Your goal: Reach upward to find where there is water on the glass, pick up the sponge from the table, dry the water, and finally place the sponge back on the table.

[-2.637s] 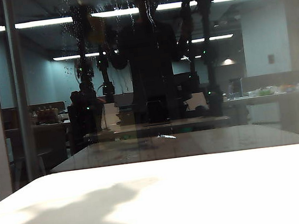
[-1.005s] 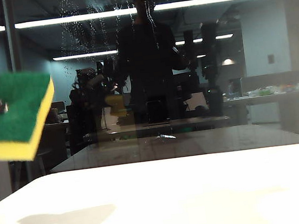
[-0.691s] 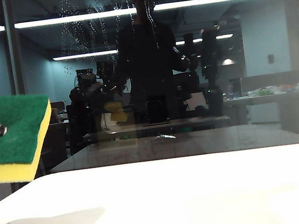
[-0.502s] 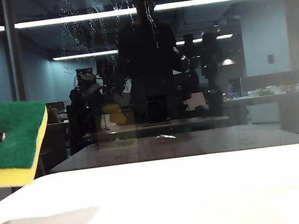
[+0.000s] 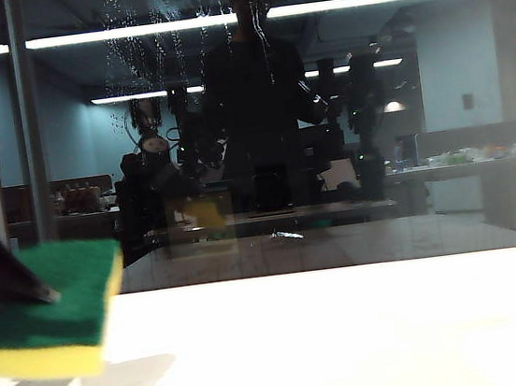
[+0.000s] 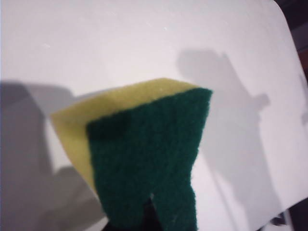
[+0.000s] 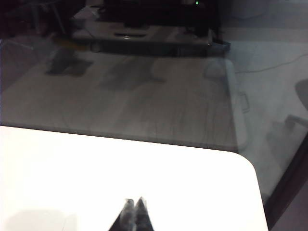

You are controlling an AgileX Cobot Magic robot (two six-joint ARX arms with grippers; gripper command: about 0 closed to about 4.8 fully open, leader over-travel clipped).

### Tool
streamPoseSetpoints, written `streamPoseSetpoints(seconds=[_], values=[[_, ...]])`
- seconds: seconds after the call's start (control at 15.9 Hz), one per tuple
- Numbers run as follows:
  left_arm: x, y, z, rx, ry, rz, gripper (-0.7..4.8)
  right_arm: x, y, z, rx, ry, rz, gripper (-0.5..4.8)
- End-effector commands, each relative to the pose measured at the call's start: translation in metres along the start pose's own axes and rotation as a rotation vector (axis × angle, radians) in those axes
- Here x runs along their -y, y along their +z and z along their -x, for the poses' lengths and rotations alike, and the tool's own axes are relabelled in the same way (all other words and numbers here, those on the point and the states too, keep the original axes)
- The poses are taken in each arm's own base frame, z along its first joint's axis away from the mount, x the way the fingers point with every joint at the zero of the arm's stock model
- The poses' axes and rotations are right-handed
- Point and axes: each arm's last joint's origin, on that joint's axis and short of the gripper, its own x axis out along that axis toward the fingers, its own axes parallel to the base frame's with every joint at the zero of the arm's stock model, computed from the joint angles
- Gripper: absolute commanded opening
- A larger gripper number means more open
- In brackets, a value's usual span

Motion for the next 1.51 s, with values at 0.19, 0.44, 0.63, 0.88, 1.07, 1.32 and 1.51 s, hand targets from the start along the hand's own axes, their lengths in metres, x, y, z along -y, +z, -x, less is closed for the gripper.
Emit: streamPoseSetpoints(seconds=[0.19,0.44,0.63,0.88,1.07,1.32,1.51], values=[[-0.005,0.011,-0.026,-0.036,-0.088,0.04,-0.06,0.0,0.003,-0.002,0.015,-0.001,-0.005,-0.05],[-0.006,0.025,-0.042,-0.068,-0.077,0.058,-0.05,0.0,0.002,-0.004,0.005,-0.001,-0.004,-0.05],[-0.008,0.031,-0.052,-0.102,-0.061,0.078,1.24,0.0,0.002,-0.004,0.006,-0.001,-0.004,-0.05],[-0.009,0.032,-0.053,-0.104,-0.056,0.073,2.53,0.0,0.002,-0.004,0.007,-0.001,-0.005,-0.05],[-0.01,0.032,-0.053,-0.083,-0.015,0.044,3.57,0.0,0.002,-0.004,0.008,-0.001,-0.004,-0.05],[-0.009,0.034,-0.052,-0.062,-0.006,-0.075,3.5,0.002,0.003,-0.004,0.015,-0.079,-0.004,-0.05],[-0.004,0.04,-0.046,-0.015,-0.016,-0.148,2.82,0.003,0.007,0.001,0.062,-0.094,0.0,-0.05]])
